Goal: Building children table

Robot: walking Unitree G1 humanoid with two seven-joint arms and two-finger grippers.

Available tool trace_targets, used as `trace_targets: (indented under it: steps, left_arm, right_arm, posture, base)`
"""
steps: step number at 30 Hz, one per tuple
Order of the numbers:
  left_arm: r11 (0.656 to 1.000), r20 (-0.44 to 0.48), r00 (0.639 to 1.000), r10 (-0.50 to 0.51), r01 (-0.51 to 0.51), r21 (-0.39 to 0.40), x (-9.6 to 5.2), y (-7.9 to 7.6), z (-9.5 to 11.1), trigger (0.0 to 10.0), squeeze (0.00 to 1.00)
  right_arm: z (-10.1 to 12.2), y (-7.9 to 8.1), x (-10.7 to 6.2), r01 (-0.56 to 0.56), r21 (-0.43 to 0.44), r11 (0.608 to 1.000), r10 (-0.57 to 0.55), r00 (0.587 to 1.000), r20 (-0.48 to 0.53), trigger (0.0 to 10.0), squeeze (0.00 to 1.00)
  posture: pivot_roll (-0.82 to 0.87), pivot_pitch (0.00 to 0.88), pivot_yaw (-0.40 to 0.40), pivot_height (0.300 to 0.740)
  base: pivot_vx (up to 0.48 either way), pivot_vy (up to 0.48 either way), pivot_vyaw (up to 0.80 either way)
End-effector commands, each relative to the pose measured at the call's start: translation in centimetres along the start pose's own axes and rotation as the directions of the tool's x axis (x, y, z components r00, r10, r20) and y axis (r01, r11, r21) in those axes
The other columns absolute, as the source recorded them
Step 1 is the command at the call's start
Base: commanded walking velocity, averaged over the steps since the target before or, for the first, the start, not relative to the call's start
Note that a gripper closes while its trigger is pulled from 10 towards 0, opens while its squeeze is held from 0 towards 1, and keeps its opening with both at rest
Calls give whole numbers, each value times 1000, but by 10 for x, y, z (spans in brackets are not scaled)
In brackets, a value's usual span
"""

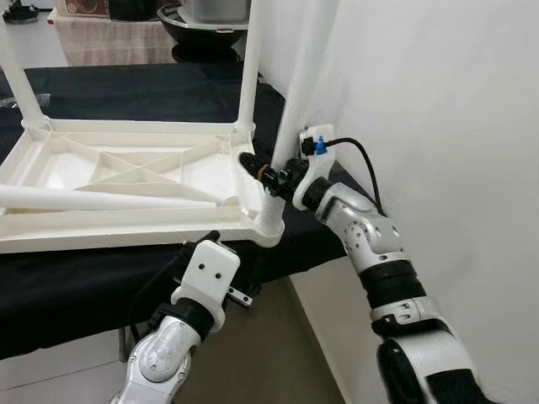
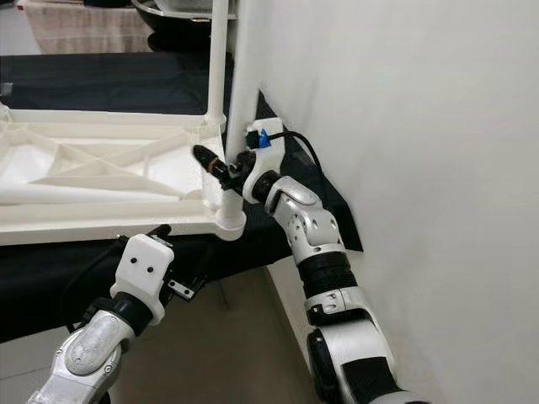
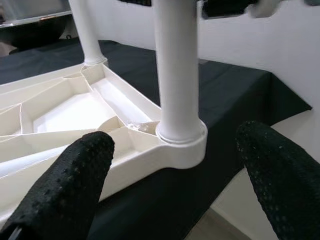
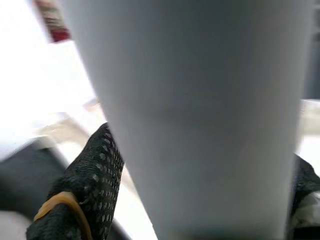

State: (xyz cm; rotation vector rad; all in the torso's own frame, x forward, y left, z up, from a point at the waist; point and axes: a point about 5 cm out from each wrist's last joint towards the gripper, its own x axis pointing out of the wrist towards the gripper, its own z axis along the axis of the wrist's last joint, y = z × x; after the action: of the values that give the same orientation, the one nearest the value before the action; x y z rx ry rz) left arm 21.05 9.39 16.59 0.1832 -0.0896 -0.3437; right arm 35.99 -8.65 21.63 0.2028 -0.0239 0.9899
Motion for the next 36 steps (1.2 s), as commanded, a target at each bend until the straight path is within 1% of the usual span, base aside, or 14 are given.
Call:
trace_targets:
  steps: [1,5,6,12,13,21,25,26,29,30,32,33,34,36]
  left_arm:
    - [1000,0,1000,-11,11,-10,-1,-3,0,10000,0]
    - [1000,0,1000,-14,14,-11,-1,-4,0,10000,0]
    - [1000,1,1000,-18,18,-14,-1,-4,0,10000,0]
    - [1000,1,1000,-19,19,-16,-1,-4,0,10000,0]
    - [1000,0,1000,-20,20,-16,-1,-4,0,10000,0]
    - [1000,1,1000,-21,21,-14,-1,-4,1,10000,0]
    - [1000,0,1000,-15,15,-11,-1,-3,1,10000,0]
    - [1000,0,1000,-15,15,-11,-1,-3,1,10000,0]
    - [1000,0,1000,-13,13,-9,0,-3,1,10000,0]
    - [1000,0,1000,-13,13,-9,0,-3,1,10000,0]
    - [1000,1,1000,-15,15,-9,0,-3,1,10000,0]
    - [1000,1,1000,-15,15,-9,0,-3,1,10000,0]
    - [1000,1,1000,-14,14,-8,1,-3,1,10000,0]
    - [1000,1,1000,-14,14,-8,1,-3,1,10000,0]
  right_arm:
    - [-3,3,-4,-98,0,995,98,995,-25,10000,0]
    - [-5,3,-6,-129,3,992,129,991,-36,10000,0]
    - [-8,7,-13,-251,35,967,253,966,-49,10000,0]
    - [-9,10,-16,-301,55,952,304,951,-49,10000,0]
    - [-12,15,-18,-357,81,931,362,931,-54,0,0]
    - [-17,9,-7,-247,14,969,248,966,-68,0,0]
    - [-13,-9,4,19,-53,998,-21,998,-52,0,0]
    - [-13,-9,4,19,-53,998,-21,998,-52,0,0]
    - [-2,-35,9,390,-46,919,-391,920,-12,0,0]
    - [-2,-35,9,390,-46,919,-391,920,-12,0,0]
    - [-2,-51,0,636,-68,769,-639,769,-37,0,0]
    - [-2,-51,0,636,-68,769,-639,769,-37,0,0]
    - [-4,-59,-9,769,-95,632,-774,631,-44,0,0]
    - [-4,-59,-9,769,-95,632,-774,631,-44,0,0]
  posture:
    - [66,20,-142,740]
    - [66,19,-142,740]
    - [70,18,-145,740]
    - [70,20,-145,740]
    - [69,24,-145,740]
    - [70,27,-145,740]
    - [70,31,-144,740]
    - [70,31,-144,740]
    - [67,33,-141,740]
    - [67,33,-141,740]
    - [68,34,-140,740]
    - [68,34,-140,740]
    - [65,36,-138,740]
    - [65,36,-138,740]
  base:
    - [0,0,0]
    - [0,0,0]
    - [0,0,0]
    - [0,0,0]
    - [0,0,0]
    - [0,0,0]
    - [0,0,0]
    - [0,0,0]
    - [0,0,0]
    - [0,0,0]
    - [0,0,0]
    - [0,0,0]
    - [0,0,0]
    - [0,0,0]
